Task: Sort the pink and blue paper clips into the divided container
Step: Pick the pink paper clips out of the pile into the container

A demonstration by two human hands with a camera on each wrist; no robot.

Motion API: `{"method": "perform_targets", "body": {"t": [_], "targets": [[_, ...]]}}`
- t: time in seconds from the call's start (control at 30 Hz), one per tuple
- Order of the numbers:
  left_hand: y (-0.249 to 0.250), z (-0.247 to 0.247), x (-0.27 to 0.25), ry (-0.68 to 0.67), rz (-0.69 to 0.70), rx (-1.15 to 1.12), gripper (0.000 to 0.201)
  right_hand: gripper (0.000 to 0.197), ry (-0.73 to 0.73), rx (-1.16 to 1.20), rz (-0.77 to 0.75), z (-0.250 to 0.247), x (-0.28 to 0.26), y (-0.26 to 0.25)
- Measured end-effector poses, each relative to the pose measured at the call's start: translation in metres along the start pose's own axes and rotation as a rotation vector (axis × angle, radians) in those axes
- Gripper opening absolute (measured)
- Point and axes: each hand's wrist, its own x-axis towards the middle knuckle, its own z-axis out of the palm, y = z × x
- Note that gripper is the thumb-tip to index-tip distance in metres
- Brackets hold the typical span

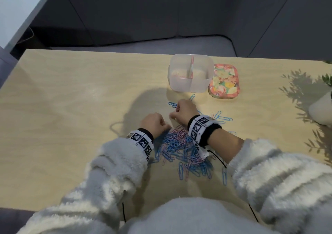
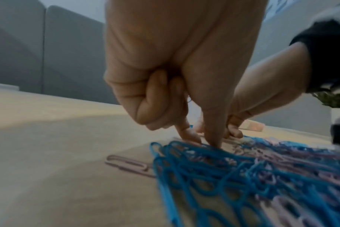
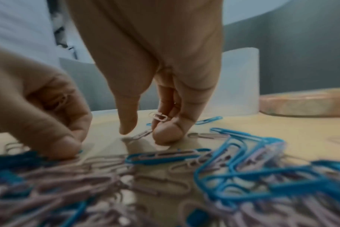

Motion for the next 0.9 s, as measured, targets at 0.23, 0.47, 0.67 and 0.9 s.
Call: {"method": "perform_targets", "body": {"t": [0.23,0.47,0.67,0.9], "targets": [[-0.018,-0.019,0.004,0.034,-0.117,-0.148,0.015,0.026,-0.156,-0.179,-0.033,0.005,0.003,-0.002],[-0.016,-0.013,-0.003,0.101,0.007,0.046,0.018,0.008,-0.163,0.316,-0.041,-0.01,-0.01,0.03],[0.008,0.002,-0.002,0.076,-0.069,0.109,0.025,0.022,-0.228,0.939,0.292,-0.015,-0.025,0.026],[-0.001,0.0,0.002,-0.063,-0.068,-0.048,0.023,0.012,-0.268,0.03,-0.285,-0.008,-0.032,0.023]]}}
